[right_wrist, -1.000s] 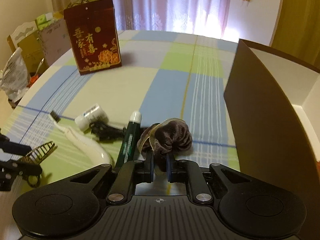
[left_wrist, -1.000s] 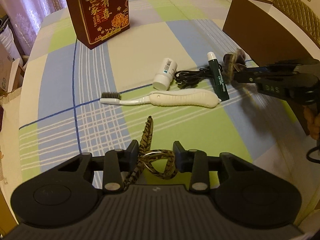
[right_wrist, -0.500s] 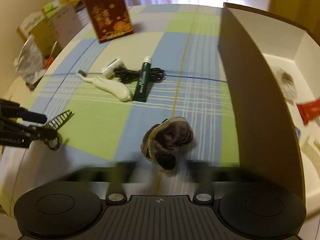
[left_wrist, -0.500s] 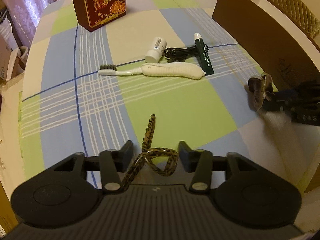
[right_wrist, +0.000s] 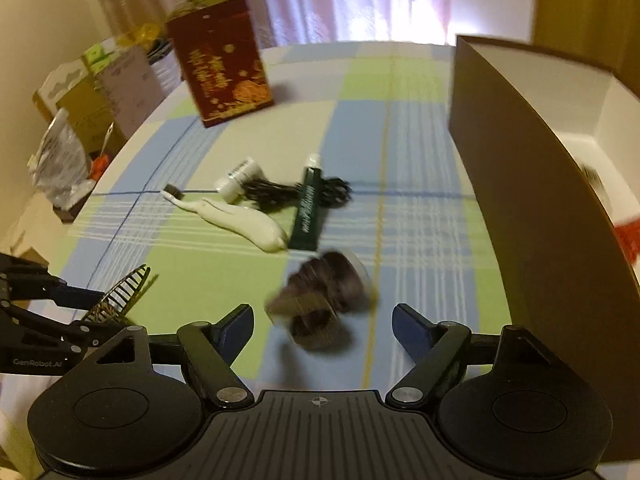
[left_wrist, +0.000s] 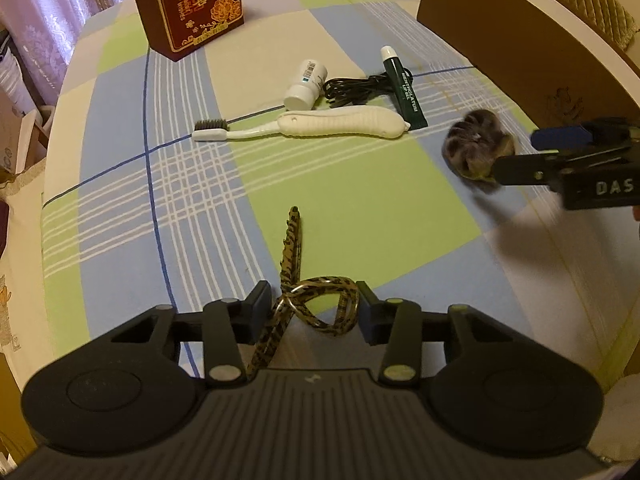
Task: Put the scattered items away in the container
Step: 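Grasp the brown scrunchie with the right tool while the left tool grasps the patterned claw clip, then carry the scrunchie and claw clip with both tools over the cardboard box, then open the right tool to drop the scrunchie while the left tool releases the claw clip, then move both tools back from the box toward the remaining items on the table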
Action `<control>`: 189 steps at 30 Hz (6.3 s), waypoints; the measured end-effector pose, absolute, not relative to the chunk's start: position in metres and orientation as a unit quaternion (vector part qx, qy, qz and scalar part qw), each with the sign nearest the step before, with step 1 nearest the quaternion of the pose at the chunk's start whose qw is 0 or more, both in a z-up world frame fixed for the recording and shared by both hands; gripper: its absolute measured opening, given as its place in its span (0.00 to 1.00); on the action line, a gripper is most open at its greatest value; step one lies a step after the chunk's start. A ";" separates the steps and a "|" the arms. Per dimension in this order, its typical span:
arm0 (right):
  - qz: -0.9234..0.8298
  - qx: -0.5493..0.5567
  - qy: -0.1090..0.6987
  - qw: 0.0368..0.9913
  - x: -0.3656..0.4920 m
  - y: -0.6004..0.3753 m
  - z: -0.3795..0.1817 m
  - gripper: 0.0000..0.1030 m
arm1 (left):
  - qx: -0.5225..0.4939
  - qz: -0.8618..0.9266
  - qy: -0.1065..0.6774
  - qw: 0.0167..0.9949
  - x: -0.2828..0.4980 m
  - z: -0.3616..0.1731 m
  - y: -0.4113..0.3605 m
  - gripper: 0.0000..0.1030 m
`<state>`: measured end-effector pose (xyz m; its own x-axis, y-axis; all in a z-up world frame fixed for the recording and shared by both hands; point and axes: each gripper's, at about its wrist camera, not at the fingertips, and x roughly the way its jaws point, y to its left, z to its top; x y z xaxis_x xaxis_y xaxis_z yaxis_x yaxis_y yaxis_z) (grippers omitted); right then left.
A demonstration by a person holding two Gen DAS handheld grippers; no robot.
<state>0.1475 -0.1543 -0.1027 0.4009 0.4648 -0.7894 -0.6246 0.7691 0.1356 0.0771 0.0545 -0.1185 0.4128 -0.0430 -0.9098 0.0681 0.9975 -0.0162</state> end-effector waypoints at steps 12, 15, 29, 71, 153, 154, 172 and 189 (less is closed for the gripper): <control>0.332 -0.141 0.459 0.812 0.137 -0.151 -0.125 0.20 | 0.002 0.008 0.538 0.843 0.069 -0.119 0.068 0.37; 0.339 -0.135 0.470 0.804 0.130 -0.158 -0.122 0.20 | 0.004 0.009 0.538 0.843 0.068 -0.119 0.066 0.37; 0.373 -0.098 0.457 0.802 0.105 -0.199 -0.081 0.20 | -0.021 -0.018 0.528 0.849 0.060 -0.103 0.037 0.33; 0.309 -0.022 0.334 0.890 0.196 -0.381 0.009 0.20 | -0.045 -0.173 0.354 0.918 0.183 0.032 -0.192 0.33; 0.353 -0.106 0.427 0.826 0.309 -0.357 -0.041 1.00 | -0.018 -0.095 0.495 0.863 0.301 -0.039 -0.232 0.40; 0.353 -0.105 0.427 0.826 0.308 -0.358 -0.041 1.00 | -0.017 -0.095 0.495 0.864 0.300 -0.039 -0.233 0.41; 0.313 -0.097 0.406 0.853 0.276 -0.377 -0.020 1.00 | -0.009 -0.094 0.474 0.875 0.265 -0.017 -0.241 0.75; 0.286 -0.091 0.390 0.870 0.226 -0.393 -0.005 1.00 | -0.010 -0.093 0.451 0.888 0.199 0.010 -0.239 0.94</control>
<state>0.2260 -0.3929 -0.0046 0.5316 0.4274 -0.7313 -0.5695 0.8194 0.0649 0.1991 -0.2386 0.0104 0.5767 -0.1742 -0.7982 0.1559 0.9825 -0.1018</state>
